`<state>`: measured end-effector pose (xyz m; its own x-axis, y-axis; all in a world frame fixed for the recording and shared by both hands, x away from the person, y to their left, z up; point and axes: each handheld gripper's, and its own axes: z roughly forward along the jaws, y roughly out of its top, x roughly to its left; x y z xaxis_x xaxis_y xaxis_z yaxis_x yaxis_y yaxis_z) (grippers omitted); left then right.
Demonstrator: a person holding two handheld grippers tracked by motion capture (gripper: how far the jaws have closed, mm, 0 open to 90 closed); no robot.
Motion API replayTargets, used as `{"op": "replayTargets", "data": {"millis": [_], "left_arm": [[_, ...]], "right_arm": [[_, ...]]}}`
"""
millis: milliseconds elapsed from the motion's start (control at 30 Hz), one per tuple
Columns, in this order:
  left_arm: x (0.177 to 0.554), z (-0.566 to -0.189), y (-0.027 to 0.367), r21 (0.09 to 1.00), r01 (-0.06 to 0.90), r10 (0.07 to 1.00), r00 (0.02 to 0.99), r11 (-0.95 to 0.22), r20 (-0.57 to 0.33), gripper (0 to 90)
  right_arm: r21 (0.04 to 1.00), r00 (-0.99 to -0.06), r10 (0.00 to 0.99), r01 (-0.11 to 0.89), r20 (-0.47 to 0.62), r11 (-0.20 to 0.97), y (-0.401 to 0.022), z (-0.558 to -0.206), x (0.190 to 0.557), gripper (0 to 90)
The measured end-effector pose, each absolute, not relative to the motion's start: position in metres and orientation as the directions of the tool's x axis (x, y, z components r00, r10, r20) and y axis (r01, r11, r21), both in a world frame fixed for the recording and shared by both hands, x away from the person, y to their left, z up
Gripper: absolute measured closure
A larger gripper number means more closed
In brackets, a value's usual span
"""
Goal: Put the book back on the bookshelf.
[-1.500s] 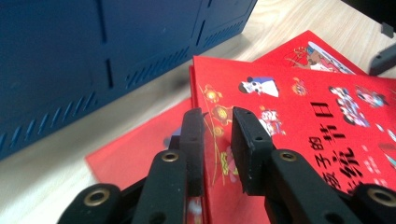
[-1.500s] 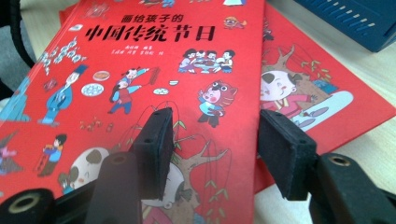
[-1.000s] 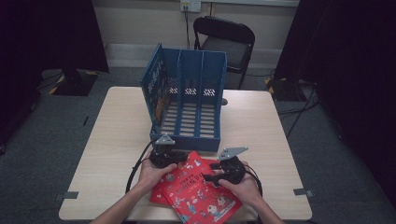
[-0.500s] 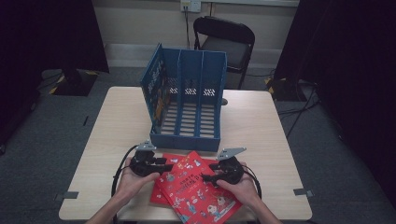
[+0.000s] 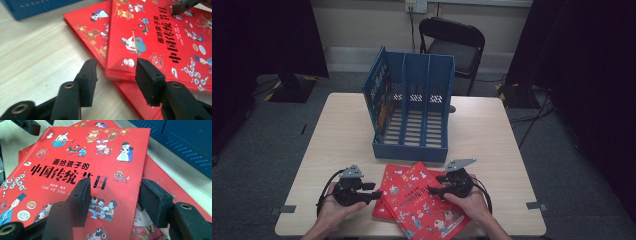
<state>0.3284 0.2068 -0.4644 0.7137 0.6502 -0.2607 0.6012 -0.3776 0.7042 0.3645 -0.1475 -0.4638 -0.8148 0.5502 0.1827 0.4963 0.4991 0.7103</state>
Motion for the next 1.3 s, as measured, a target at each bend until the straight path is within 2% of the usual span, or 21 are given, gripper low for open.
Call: {"op": "replayTargets", "data": {"millis": [133, 300, 567, 667, 833, 967, 1067, 1133, 1233, 1300], "left_arm": [[0.324, -0.469, 0.203, 0.688, 0.594, 0.631, 0.734, -0.418, -0.25, 52.5], [0.328, -0.473, 0.205, 0.685, 0.608, 0.634, 0.724, -0.4, -0.273, 45.1], [0.335, -0.472, 0.195, 0.709, 0.586, 0.67, 0.71, -0.391, -0.218, 47.6], [0.342, -0.472, 0.192, 0.702, 0.602, 0.696, 0.686, -0.381, -0.21, 40.9], [0.351, -0.471, 0.182, 0.711, 0.583, 0.694, 0.696, -0.394, -0.186, 46.4], [0.362, -0.473, 0.179, 0.709, 0.603, 0.684, 0.691, -0.366, -0.234, 46.7], [0.371, -0.474, 0.176, 0.709, 0.606, 0.688, 0.686, -0.361, -0.236, 45.8], [0.372, -0.475, 0.175, 0.714, 0.61, 0.696, 0.676, -0.344, -0.242, 44.8], [0.369, -0.475, 0.179, 0.721, 0.621, 0.701, 0.66, -0.308, -0.269, 49.5], [0.365, -0.474, 0.18, 0.722, 0.626, 0.692, 0.66, -0.294, -0.291, 48.4]], "right_arm": [[0.715, -0.817, 0.554, 0.484, 0.162, 0.504, -0.147, -0.463, 0.362, 43.2], [0.715, -0.815, 0.558, 0.484, 0.158, 0.505, -0.146, -0.463, 0.362, 43.3], [0.703, -0.81, 0.566, 0.492, 0.154, 0.513, -0.155, -0.461, 0.356, 42.4], [0.699, -0.805, 0.573, 0.497, 0.151, 0.515, -0.16, -0.46, 0.351, 42.1], [0.691, -0.806, 0.573, 0.5, 0.15, 0.522, -0.169, -0.458, 0.343, 42.0], [0.686, -0.802, 0.578, 0.504, 0.147, 0.525, -0.174, -0.457, 0.336, 41.8], [0.682, -0.8, 0.581, 0.508, 0.148, 0.526, -0.178, -0.456, 0.331, 41.9], [0.69, -0.798, 0.584, 0.507, 0.148, 0.518, -0.18, -0.457, 0.329, 42.2], [0.692, -0.799, 0.584, 0.504, 0.146, 0.517, -0.181, -0.457, 0.328, 42.6], [0.695, -0.801, 0.583, 0.498, 0.139, 0.519, -0.18, -0.456, 0.329, 43.5]]}}
